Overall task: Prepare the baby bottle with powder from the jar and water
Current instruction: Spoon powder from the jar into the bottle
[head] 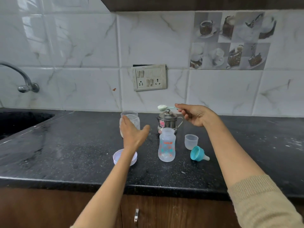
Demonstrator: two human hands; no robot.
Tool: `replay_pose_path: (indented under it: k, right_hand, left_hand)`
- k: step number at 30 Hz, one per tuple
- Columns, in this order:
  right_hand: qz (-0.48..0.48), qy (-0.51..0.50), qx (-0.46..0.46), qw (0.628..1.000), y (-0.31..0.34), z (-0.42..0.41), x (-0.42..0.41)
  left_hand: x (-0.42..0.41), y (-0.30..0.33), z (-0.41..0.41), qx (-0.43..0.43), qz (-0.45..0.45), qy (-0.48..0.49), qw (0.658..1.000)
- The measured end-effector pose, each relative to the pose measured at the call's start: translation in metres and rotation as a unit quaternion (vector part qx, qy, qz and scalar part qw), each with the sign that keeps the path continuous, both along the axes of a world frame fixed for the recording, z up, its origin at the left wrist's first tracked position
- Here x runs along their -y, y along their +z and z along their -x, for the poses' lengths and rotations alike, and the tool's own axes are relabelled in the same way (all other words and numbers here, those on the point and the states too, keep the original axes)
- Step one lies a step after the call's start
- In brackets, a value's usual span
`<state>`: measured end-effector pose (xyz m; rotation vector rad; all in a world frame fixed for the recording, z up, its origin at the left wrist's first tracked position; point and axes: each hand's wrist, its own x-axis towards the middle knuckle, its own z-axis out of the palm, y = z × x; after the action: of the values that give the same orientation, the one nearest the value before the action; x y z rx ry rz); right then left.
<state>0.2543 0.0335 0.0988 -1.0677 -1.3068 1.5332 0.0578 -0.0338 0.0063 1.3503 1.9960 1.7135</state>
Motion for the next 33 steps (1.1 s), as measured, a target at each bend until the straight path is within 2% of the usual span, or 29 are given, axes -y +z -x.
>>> replay_pose_path:
  k: [4, 7, 12, 33]
  right_hand:
    - [-0.006, -0.007, 0.006, 1.000, 0.004, -0.018, 0.020]
    - [-0.005, -0.011, 0.010, 1.000, 0.003, -0.028, 0.028]
    - [0.002, -0.011, 0.019, 1.000, -0.006, -0.036, 0.038]
    - [0.003, -0.013, 0.106, 0.994, -0.031, -0.027, 0.034]
  left_hand:
    - [0.031, -0.006, -0.054, 0.042, -0.023, -0.132, 0.990]
    - [0.038, -0.015, -0.075, 0.057, 0.005, -0.155, 0.986]
    - [0.044, -0.029, -0.084, 0.075, 0.046, -0.134, 0.987]
    - [0.039, -0.042, -0.078, 0.032, 0.009, -0.100, 0.994]
